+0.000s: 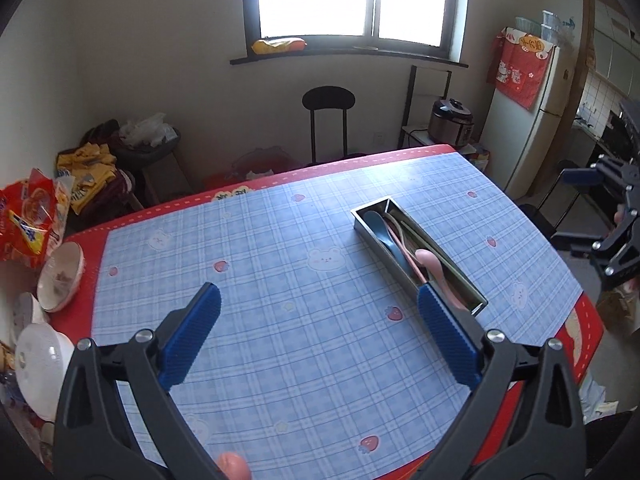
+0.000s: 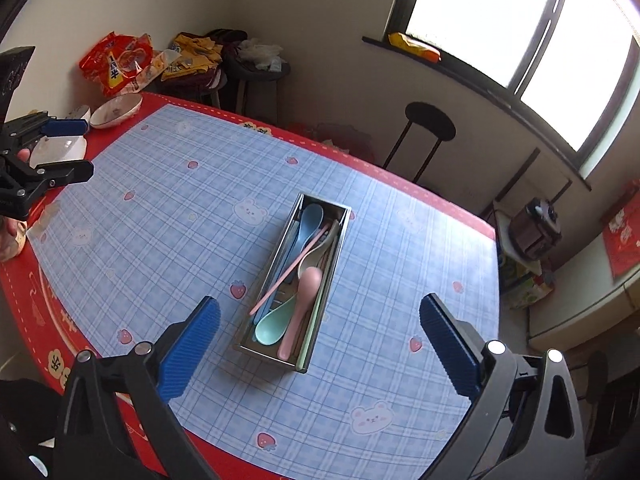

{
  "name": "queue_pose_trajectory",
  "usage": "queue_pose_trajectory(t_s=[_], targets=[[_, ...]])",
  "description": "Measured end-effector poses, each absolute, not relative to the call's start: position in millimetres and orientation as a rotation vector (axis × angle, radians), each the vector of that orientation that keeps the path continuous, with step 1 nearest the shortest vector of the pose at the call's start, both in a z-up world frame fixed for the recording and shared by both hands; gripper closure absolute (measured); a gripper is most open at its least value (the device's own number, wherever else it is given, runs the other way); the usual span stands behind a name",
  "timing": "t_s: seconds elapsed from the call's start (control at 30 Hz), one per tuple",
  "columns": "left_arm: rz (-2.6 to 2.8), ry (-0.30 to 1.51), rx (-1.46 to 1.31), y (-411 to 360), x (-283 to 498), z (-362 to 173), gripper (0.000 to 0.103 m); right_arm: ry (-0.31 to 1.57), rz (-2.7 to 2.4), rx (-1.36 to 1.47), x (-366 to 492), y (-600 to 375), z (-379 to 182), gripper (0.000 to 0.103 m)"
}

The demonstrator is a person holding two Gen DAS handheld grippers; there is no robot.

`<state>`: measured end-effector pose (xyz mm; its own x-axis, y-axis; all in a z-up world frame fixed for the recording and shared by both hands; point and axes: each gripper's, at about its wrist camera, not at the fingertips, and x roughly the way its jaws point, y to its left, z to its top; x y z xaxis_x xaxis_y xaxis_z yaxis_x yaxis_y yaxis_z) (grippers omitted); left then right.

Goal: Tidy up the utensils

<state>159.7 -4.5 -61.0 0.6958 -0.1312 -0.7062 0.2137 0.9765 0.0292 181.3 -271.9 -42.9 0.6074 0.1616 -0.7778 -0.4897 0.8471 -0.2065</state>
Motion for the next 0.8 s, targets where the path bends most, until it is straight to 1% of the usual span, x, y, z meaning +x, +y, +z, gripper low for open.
queue_pose_trajectory(t_s=[0.17, 0.4, 0.57, 0.8], targets=[[-0.131, 0.702, 0.088, 14, 131, -28, 0.006, 0.737, 0.372, -0.388, 157, -267, 5, 0.006], [-0.109, 0.617, 0.098, 5, 103, 2, 0.006, 0.658, 0.332, -0.323, 124, -262, 37, 0.006], [-0.104, 0.594, 0.071, 0, 95, 11, 0.006, 0.650, 0.316, -0.249, 110, -268, 42, 0.006], [-0.094, 0.593, 0.106, -8, 91, 10, 0.005, 0.670, 0.294, -0.257, 104, -273, 36, 0.006]])
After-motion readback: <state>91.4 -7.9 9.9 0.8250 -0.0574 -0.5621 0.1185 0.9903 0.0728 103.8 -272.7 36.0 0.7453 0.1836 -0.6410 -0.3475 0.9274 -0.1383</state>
